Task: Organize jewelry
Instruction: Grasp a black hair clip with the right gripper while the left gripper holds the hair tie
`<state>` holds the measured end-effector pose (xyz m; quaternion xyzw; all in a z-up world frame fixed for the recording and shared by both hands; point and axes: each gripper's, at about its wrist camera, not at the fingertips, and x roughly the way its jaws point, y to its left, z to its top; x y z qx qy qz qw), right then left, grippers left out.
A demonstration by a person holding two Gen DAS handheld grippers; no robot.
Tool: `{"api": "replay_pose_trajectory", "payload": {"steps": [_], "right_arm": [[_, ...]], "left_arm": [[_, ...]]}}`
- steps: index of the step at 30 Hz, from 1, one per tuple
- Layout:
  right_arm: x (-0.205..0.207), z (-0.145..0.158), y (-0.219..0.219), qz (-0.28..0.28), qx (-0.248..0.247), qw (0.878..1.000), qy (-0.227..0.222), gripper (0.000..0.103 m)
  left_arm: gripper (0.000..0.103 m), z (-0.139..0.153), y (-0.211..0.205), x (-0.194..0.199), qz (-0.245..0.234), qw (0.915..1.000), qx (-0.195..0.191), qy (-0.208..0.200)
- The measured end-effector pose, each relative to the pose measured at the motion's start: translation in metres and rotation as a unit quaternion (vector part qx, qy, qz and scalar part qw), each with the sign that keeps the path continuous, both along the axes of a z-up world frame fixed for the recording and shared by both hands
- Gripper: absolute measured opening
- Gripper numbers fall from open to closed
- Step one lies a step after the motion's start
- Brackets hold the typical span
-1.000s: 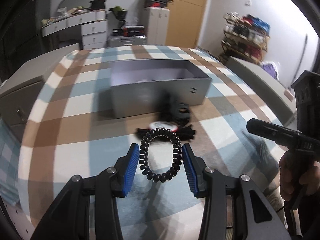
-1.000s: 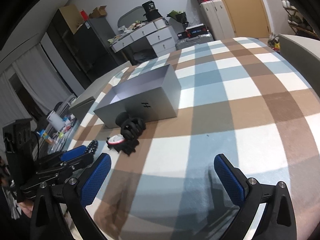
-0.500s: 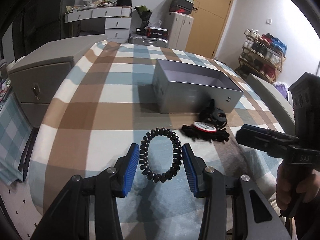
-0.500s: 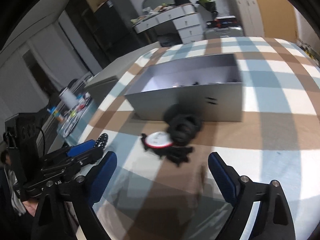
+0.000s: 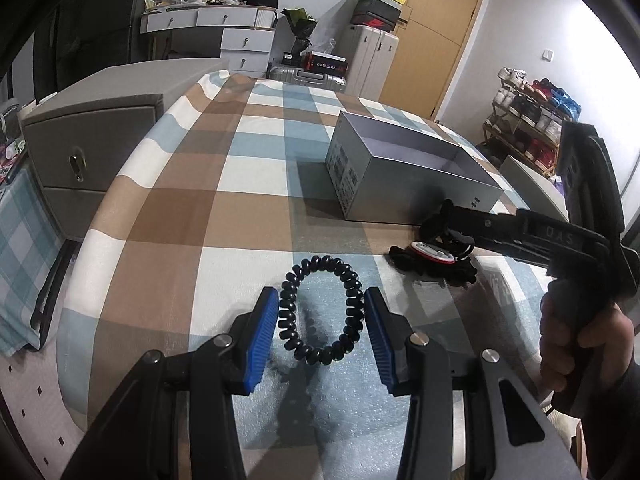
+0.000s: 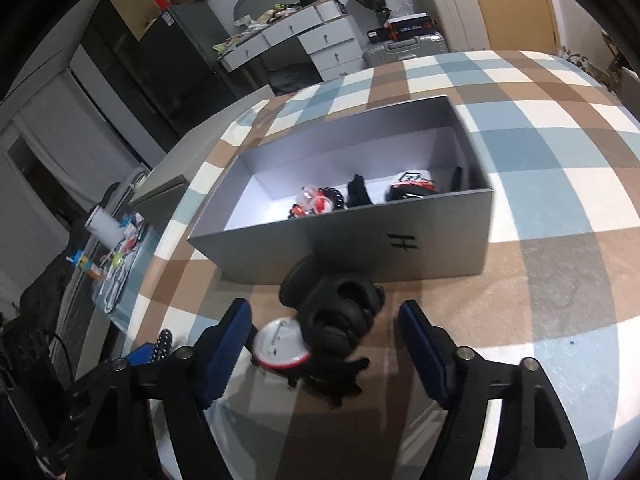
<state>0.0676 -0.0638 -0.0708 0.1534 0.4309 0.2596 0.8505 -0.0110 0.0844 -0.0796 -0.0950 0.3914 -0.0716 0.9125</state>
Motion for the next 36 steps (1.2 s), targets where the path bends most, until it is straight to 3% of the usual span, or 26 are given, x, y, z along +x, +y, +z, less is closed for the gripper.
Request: {"api": "replay_pose_trajectory", "payload": {"steps": [4, 7, 23, 36], "right_arm": [[0.002, 0.000, 0.006, -0.004, -0.009, 1.000, -0.004, 0.068], [0.004, -0.002, 0.008, -0.007, -0.029, 1.000, -0.001, 0.054], [-0.015, 0.009, -0.026, -0.023, 0.022, 0.999, -0.024, 0.053], [-0.024, 0.039, -0.063, -0.039, 0.049, 0.996, -0.070, 0.053]], "left_arm": [[0.038, 0.000, 0.000, 0.000, -0.002, 1.0000, 0.003, 0.001], [0.038, 0.001, 0.000, 0.000, 0.000, 1.0000, 0.005, 0.001], [0.038, 0.016, -0.012, 0.002, 0.007, 0.9995, 0.027, -0.011], [0.038, 0.040, -0.035, 0.028, -0.015, 0.9981, 0.045, -0.039]]}}
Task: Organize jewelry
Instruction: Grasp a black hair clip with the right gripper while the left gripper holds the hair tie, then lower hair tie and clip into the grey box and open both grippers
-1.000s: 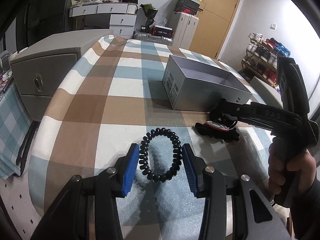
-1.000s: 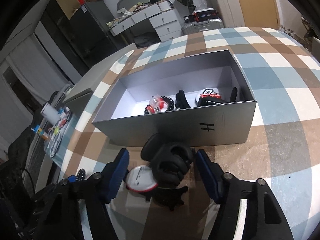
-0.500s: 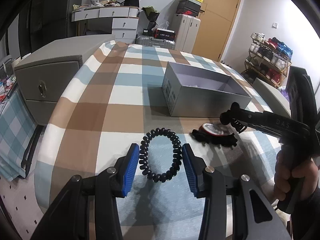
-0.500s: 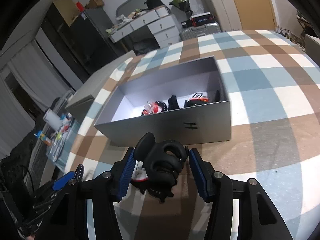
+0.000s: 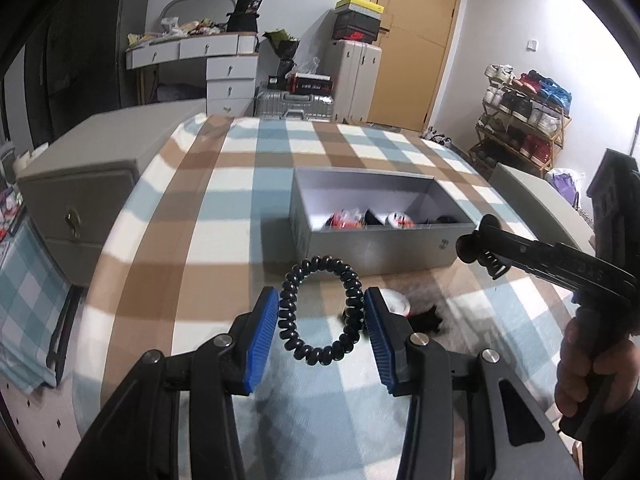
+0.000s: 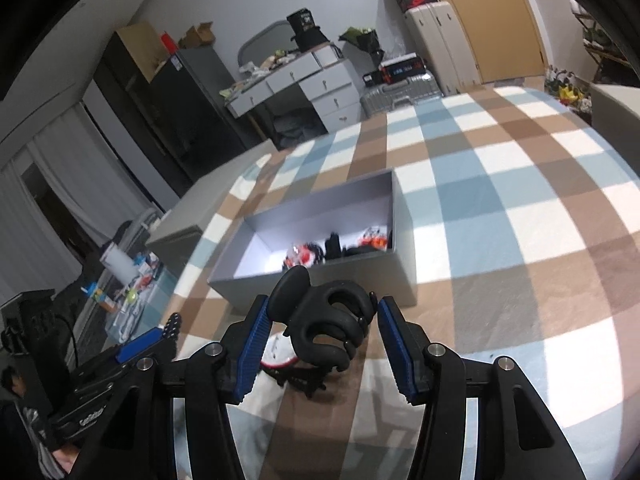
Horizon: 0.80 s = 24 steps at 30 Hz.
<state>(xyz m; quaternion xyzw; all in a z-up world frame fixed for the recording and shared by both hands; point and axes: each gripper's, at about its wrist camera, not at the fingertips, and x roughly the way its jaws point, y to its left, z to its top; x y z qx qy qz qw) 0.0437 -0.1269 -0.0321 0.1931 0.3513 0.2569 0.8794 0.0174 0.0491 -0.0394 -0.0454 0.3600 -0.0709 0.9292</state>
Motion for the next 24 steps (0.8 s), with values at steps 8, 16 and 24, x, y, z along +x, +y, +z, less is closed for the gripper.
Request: {"api": "replay_pose_trajectory", "payload": {"steps": [8, 16, 24], "right_arm": [[0.009, 0.025, -0.007, 0.005, 0.001, 0.999, -0.032, 0.053], [0.032, 0.039, -0.004, 0.019, 0.004, 0.999, -0.046, 0.053], [0.055, 0.042, 0.009, 0.039, 0.002, 0.998, -0.051, 0.053]], "left_arm": [[0.038, 0.013, -0.011, 0.027, -0.020, 0.9996, 0.003, -0.020], [0.038, 0.022, -0.012, 0.055, -0.027, 0.9992, -0.008, -0.029], [0.038, 0.018, -0.023, 0.081, -0.049, 0.9984, -0.029, -0.008]]}}
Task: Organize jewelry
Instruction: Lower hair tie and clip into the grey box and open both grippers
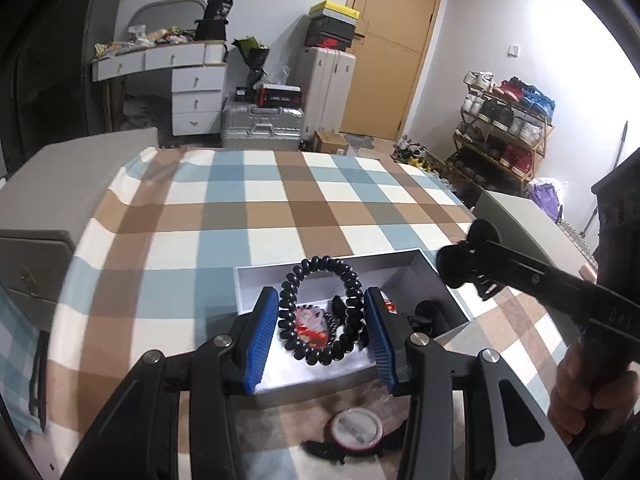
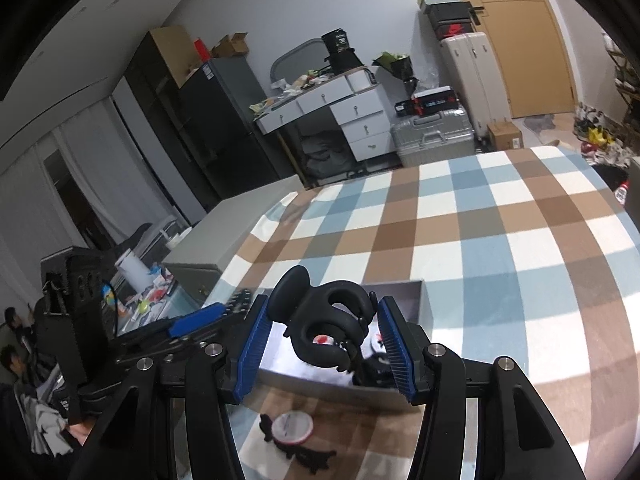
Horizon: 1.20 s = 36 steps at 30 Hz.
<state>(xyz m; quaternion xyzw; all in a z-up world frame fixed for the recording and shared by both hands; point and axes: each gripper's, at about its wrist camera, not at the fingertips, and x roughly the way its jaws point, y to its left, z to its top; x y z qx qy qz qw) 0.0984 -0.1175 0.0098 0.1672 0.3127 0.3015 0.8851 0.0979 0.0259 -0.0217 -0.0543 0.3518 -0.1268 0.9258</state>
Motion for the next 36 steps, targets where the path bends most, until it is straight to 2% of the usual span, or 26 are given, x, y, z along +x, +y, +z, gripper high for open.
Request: {"api": "replay_pose_trajectory", "payload": {"steps": [17, 27, 36], "right_arm": [[0.038, -0.033, 0.015, 0.019, -0.006, 0.999, 0.046, 0.053], [0.039, -0.040, 0.019, 0.028, -0.029, 0.998, 0.046, 0.054], [0.038, -0.038, 0.020, 0.032, -0.031, 0.998, 0.047, 0.055]], "left_arm": [[0.038, -0.020, -0.012, 0.020, -0.020, 0.9992, 0.002, 0.034], [0.038, -0.021, -0.018, 0.027, -0.028, 0.9989, 0.002, 0.038], [0.041, -0.021, -0.019, 0.026, -0.038, 0.9985, 0.001, 0.040]]}}
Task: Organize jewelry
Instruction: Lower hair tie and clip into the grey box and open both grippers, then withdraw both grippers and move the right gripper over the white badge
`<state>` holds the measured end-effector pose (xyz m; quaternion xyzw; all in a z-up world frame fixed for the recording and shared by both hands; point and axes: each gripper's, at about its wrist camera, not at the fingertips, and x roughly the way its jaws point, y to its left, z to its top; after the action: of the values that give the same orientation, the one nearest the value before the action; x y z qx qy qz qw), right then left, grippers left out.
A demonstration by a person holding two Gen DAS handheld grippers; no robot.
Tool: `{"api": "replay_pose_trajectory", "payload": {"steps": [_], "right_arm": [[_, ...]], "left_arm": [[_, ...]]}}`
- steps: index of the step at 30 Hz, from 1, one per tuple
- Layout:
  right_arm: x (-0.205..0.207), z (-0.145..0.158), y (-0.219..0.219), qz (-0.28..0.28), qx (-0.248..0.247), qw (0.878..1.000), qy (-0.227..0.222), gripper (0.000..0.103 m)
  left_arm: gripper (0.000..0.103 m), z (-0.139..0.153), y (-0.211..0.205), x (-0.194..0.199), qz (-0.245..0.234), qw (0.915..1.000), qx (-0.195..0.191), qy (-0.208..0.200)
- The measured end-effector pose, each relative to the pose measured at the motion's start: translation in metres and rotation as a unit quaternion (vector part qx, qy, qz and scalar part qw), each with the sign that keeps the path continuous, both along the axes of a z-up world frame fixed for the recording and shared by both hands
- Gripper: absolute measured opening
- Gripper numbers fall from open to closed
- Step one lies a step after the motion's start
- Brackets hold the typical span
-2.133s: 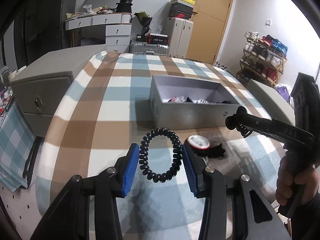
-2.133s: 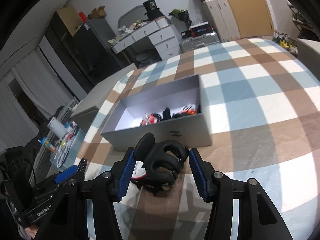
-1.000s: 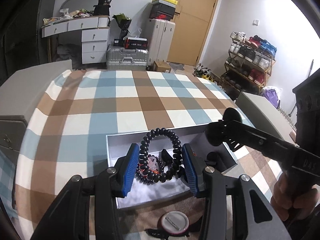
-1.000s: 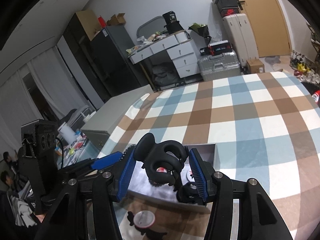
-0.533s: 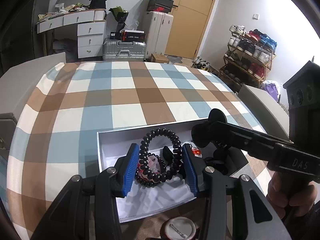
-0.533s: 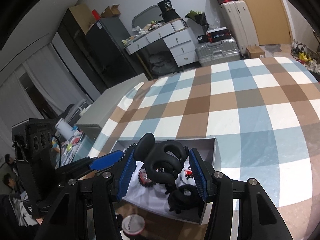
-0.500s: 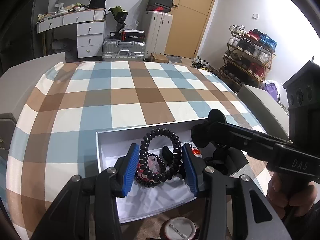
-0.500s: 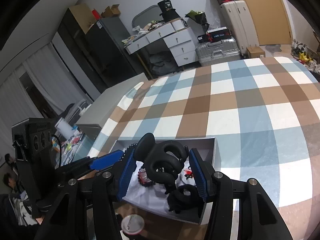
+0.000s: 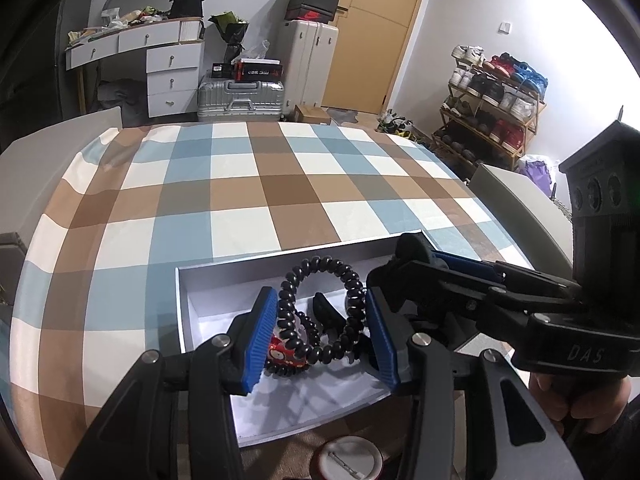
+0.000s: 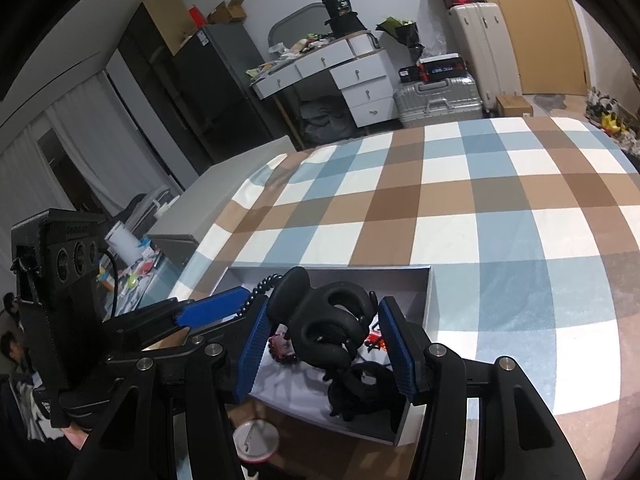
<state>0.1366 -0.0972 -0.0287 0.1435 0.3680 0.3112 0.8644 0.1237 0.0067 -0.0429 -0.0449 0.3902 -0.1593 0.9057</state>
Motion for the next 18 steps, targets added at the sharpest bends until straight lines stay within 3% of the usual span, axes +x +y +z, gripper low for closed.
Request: {"api": "replay_pose_trajectory", "payload": {"steps": [2, 4, 9, 14, 18], "right_arm": [[0.000, 0.000, 0.000, -0.002, 0.001, 1.000, 0.002, 0.056], [0.000, -0.001, -0.001, -0.003, 0.006, 1.000, 0.005, 0.065], [-0.007, 0.006, -0.006, -0.008, 0.013, 1.000, -0.004, 0.066], [-0.017, 0.017, -0.012, -0.020, 0.016, 0.999, -0.020, 0.066], [-0.028, 0.025, -0.016, -0.025, 0.017, 0.999, -0.030, 0.074]], "left_arm": [[0.045, 0.000, 0.000, -0.001, -0.002, 1.0000, 0.004, 0.005], [0.047, 0.000, -0.001, -0.002, 0.002, 0.9999, 0.014, 0.007], [0.058, 0.005, -0.001, -0.011, 0.008, 0.9996, 0.027, -0.005], [0.061, 0.011, 0.002, -0.018, 0.019, 0.9992, 0.033, -0.016], [0.071, 0.014, 0.003, -0.025, 0.039, 0.9980, 0.044, -0.021]]}}
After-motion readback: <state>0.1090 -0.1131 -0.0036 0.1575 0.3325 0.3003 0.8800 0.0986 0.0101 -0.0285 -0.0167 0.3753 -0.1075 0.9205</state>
